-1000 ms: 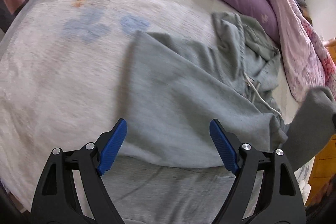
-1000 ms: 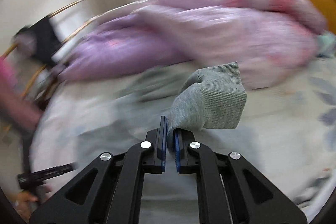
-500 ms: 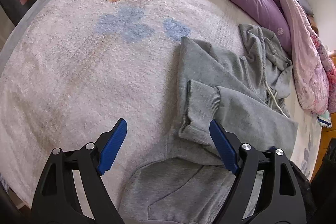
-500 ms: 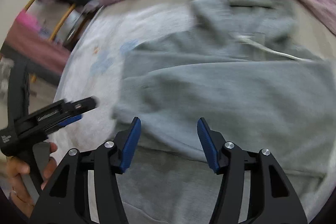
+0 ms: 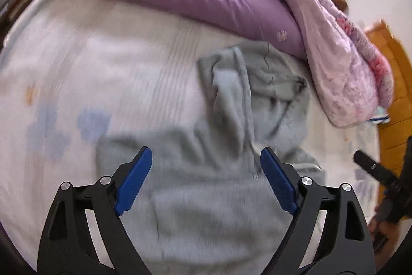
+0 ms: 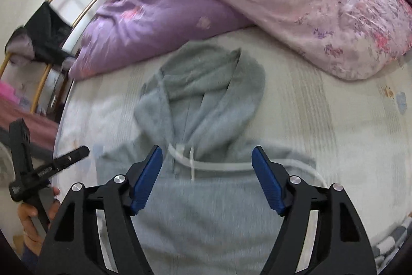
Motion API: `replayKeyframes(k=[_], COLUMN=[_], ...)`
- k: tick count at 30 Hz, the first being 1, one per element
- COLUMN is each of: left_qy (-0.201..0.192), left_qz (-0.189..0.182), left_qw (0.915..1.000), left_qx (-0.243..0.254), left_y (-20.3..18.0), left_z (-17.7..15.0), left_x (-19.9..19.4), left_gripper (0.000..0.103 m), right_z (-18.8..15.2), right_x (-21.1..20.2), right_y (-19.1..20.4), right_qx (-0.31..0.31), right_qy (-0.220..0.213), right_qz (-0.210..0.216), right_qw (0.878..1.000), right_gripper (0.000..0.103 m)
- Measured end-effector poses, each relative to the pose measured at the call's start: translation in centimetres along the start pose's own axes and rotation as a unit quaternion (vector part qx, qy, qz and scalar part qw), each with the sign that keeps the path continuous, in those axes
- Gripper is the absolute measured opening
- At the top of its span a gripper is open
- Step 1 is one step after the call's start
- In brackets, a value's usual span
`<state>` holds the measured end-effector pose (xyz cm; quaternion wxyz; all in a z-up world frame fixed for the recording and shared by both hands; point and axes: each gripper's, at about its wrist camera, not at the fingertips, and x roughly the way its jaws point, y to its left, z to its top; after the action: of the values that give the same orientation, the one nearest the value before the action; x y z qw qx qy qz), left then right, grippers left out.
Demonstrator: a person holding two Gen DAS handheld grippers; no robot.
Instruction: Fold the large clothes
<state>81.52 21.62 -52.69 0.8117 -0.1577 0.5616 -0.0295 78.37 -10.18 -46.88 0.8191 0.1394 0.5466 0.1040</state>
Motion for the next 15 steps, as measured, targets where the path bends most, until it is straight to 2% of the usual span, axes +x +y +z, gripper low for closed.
replayKeyframes(k=[4,6,8,10,15], left_qy=[0.017,0.021,0.027,0.031,0.036], left_qz=[0.004,0.015,0.006,0.007,0.006], left_qw=[0.9997,0.9994,0.9989,0.9985,0.9975], left_qx=[-0.016,-0.025,-0.037,-0.044,-0.061], left_y=[-0.9,-0.8,-0.7,-0.3,0.5], left_z=[4.1,5.5,7.0,8.2,10.0], left_x=[4.2,5.9,7.7,9.4,13.6], left_gripper=[0.087,0.087,0.087,0.087,0.087], right_z=[3.5,5.1,6.4,7.9,9.9], right_x=[4.1,6.4,8.3,10.2,14.2], right_y=[-2.4,-4.1,-5.9,-6.9,-8.7], right_qx=[0.03,0.054,0.086,0.088,0.122], right_qy=[0.014,0.016,0.019,0.023,0.038], right_qz=[-0.016,-0.011,-0.001,-0.006,0.033], right_qw=[0.999,0.998,0.996,0.996,0.991], right_gripper=[0.073,0.073,0.073,0.073,0.074])
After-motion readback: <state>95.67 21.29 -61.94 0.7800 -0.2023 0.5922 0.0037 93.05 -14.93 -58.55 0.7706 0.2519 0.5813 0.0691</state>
